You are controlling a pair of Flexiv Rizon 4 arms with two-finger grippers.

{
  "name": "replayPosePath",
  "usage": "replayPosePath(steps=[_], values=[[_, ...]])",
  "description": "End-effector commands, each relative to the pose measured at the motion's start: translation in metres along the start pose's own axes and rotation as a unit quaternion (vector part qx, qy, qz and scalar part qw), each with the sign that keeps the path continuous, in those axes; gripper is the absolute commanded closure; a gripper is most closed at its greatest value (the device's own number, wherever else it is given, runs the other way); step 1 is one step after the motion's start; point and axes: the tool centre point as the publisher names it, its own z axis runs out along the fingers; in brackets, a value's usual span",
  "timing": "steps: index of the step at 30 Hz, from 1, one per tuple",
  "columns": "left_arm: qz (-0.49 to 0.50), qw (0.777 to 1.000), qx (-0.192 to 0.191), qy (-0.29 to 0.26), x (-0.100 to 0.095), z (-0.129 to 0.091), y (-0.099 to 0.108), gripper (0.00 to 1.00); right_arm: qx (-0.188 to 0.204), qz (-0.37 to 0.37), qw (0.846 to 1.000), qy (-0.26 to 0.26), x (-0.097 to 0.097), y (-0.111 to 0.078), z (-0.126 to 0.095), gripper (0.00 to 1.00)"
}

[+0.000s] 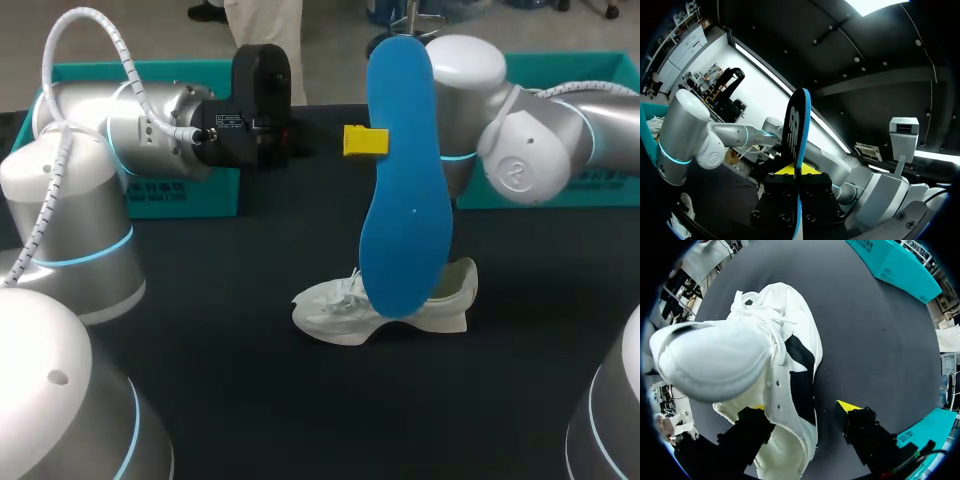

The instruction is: Take the shoe out of the shoebox, open the shoe tongue, remove and reinsert the insole, then place the shoe into the shoebox

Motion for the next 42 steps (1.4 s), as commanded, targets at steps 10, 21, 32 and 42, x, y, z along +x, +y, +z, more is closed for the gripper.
replayPosePath(steps=[10, 21, 32, 42], values=[[0.0, 1.0, 0.001, 0.0, 0.0, 0.0, 0.001, 1.0, 0.006, 0.0, 1.0, 0.021, 0.011, 0.0, 0.002, 1.0], [0.0, 1.0, 0.001, 0.0, 0.0, 0.0, 0.001, 1.0, -0.001, 0.001, 1.0, 0.029, 0.014, 0.002, 0.007, 1.0], [0.0, 1.0, 0.001, 0.0, 0.0, 0.0, 0.001, 1.0, -0.041, 0.145, 0.988, 0.018, 0.025, 0.001, -0.011, 1.0], [0.0, 1.0, 0.001, 0.0, 0.0, 0.0, 0.001, 1.0, -0.099, 0.388, 0.916, 0.007, 0.031, 0.021, -0.025, 1.0]])
